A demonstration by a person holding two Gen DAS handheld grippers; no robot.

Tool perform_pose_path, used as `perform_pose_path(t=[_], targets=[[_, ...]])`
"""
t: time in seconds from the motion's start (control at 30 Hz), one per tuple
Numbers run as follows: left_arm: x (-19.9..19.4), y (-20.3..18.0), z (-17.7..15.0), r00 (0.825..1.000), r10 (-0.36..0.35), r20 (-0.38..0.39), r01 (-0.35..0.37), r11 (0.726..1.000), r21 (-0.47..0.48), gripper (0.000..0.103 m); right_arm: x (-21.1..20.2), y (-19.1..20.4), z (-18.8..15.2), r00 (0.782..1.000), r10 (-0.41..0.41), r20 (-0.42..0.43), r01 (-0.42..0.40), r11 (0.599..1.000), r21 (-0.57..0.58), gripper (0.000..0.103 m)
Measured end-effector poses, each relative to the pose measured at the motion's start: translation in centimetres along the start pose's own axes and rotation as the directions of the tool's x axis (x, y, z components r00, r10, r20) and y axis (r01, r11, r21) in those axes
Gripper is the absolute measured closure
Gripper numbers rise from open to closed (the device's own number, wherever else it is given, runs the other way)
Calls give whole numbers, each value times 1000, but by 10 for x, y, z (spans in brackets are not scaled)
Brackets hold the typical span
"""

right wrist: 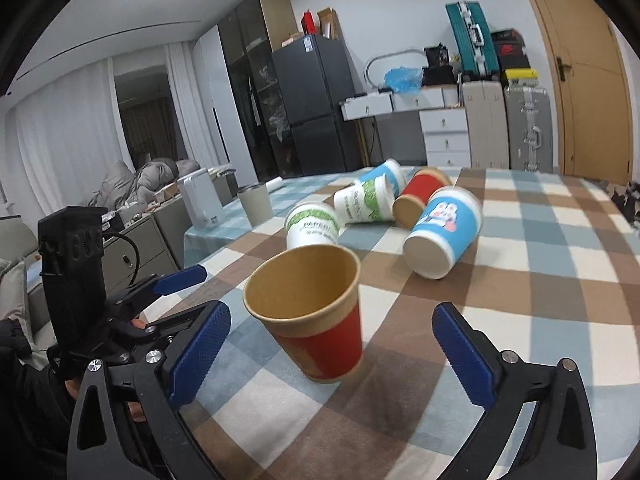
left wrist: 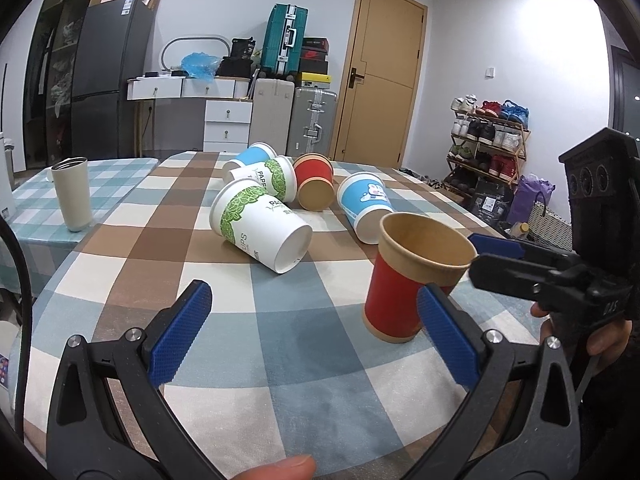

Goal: Flip cup upright

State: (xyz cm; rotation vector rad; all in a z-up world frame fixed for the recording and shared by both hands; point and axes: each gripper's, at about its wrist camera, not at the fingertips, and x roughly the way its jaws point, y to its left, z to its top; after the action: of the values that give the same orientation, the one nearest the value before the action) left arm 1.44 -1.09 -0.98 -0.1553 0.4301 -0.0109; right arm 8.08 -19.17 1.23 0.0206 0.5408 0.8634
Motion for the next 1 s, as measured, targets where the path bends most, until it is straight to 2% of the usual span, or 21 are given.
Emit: perform_pose_path(t=[0.07,0.23,1.0], targets=[[0,-2,-1,1000,-6,-2,6,1000,5,1,-9,1,-1,999,-23,32,24,999,-24,0],[-2,-5,-2,1000,-16,-2,16,1000,10,1,-21,-5,-2,998,-15,63,16,1000,-14,0],[-4,-12,-6,1000,-7,-6,7,999,45,1,-19,2,-6,997,6,82,-2,999,-46,0]])
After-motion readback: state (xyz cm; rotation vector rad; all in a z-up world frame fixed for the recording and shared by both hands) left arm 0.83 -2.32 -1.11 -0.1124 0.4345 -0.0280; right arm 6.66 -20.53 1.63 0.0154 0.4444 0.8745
